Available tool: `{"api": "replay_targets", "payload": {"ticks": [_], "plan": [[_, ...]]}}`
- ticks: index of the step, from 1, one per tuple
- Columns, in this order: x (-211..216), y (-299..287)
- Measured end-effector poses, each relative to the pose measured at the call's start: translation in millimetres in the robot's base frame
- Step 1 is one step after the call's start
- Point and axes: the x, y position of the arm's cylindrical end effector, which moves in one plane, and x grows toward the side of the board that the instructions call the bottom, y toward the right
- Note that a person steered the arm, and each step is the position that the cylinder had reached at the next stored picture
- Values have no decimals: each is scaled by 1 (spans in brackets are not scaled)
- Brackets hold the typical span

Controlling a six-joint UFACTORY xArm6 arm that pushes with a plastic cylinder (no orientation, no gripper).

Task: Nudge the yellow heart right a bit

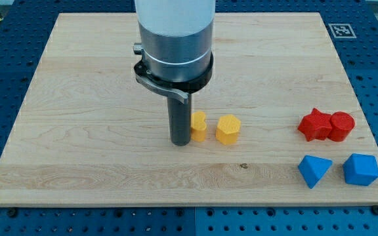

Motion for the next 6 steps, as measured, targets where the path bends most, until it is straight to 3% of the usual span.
{"api": "replay_targets", "payload": {"ticks": [3,6], "plan": [[-32,-5],[-43,120]]}}
